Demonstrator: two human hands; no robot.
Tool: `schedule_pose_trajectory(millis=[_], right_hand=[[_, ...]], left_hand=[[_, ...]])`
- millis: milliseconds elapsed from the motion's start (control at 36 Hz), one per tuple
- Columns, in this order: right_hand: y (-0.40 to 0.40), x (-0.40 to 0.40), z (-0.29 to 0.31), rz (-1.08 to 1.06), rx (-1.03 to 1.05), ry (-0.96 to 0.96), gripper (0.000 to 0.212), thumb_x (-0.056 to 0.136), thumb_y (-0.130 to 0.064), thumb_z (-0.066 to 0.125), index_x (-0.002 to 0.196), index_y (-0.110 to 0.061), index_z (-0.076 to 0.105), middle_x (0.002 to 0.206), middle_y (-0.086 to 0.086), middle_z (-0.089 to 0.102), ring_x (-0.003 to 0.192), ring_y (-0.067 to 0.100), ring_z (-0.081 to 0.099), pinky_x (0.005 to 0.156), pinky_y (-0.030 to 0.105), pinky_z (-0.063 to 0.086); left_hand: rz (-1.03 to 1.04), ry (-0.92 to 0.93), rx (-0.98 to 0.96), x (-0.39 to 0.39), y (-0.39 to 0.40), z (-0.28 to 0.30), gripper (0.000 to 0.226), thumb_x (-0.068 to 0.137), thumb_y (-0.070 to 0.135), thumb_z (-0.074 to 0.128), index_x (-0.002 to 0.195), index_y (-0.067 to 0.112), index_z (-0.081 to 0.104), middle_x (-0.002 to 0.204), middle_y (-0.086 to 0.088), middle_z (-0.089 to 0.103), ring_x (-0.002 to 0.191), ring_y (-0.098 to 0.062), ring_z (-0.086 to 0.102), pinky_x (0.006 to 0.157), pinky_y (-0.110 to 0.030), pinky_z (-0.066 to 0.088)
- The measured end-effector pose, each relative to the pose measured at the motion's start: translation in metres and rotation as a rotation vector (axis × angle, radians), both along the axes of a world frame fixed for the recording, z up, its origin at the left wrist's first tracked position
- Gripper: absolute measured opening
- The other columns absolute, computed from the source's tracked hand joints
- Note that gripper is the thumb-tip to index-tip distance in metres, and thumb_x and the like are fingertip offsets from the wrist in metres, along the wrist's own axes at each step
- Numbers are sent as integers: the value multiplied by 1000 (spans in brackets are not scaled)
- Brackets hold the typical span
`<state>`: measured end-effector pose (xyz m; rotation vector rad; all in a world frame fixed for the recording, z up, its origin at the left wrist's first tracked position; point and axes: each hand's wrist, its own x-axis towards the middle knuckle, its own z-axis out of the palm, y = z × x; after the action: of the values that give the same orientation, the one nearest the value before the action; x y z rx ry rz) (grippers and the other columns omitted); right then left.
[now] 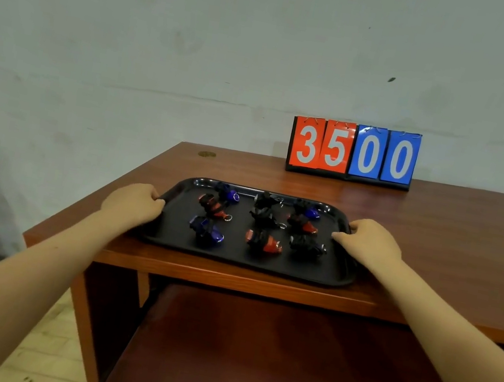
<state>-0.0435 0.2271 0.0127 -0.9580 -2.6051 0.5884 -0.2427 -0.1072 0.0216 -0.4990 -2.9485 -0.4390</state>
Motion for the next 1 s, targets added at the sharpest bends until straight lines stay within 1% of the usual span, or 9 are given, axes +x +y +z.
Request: schedule_pose_trajectory(millis=[56,111,250,389,528,667,778,917,1000], right_hand=[[1,5,-1,11,1,11,30,88,-38,62,81,-10,70,75,9,70,66,22,65,56,30,48],[1,13,-1,20,2,22,28,88,-35,62,80,-10,71,74,10,70,67,23,66,59,31,50],[-1,39,-3,30,26,56,29,88,-30,60,78,-5,70,74,15,68,68,26,64,55,31,45],[-7,72,0,42,36,92,25,90,-23,58,78,-5,71,70,15,66,62,24,58,52,29,38],[-15,109,12,47,70,122,23,92,-22,55,87,-7,73,77,10,70,73,25,64,64,33,50],[-29,153,25,45,86,111,22,91,-20,56,87,-9,74,83,11,72,79,26,66,59,27,44],[-42,186,32,46,92,113,23,90,-21,56,91,-8,75,88,15,73,83,29,67,73,36,53],[-60,226,26,43,68,103,22,89,-22,59,95,-8,75,94,14,73,89,28,66,82,40,52],[-69,244,18,52,51,105,21,90,-19,59,98,-5,73,100,16,72,96,30,65,85,41,50]], left_hand=[[4,-8,-5,4,-1,0,30,95,33,46,82,13,64,82,-8,67,78,-24,64,68,-33,50],[2,-25,0,9,-2,0,34,94,32,45,75,11,63,72,-7,62,71,-25,62,62,-31,46],[10,-102,74,32,-4,0,35,90,24,46,56,13,44,52,-1,38,49,-21,38,51,-25,28],[-11,-140,112,63,-11,-3,39,85,18,46,50,17,30,45,3,23,41,-18,23,48,-25,19],[-91,-118,154,94,-21,0,41,88,19,46,49,16,32,45,2,26,43,-18,26,49,-29,25],[-138,-78,146,128,-35,7,34,92,26,46,61,11,42,60,-6,38,58,-21,37,53,-31,29],[-155,-98,133,152,-47,9,29,91,25,46,66,12,47,66,-8,43,63,-20,41,56,-32,31],[-179,-121,118,193,-62,2,28,94,27,45,73,10,53,75,-11,52,68,-23,48,62,-32,37],[-185,-167,138,214,-72,-7,29,95,26,45,73,9,53,74,-11,53,67,-22,48,61,-31,36]])
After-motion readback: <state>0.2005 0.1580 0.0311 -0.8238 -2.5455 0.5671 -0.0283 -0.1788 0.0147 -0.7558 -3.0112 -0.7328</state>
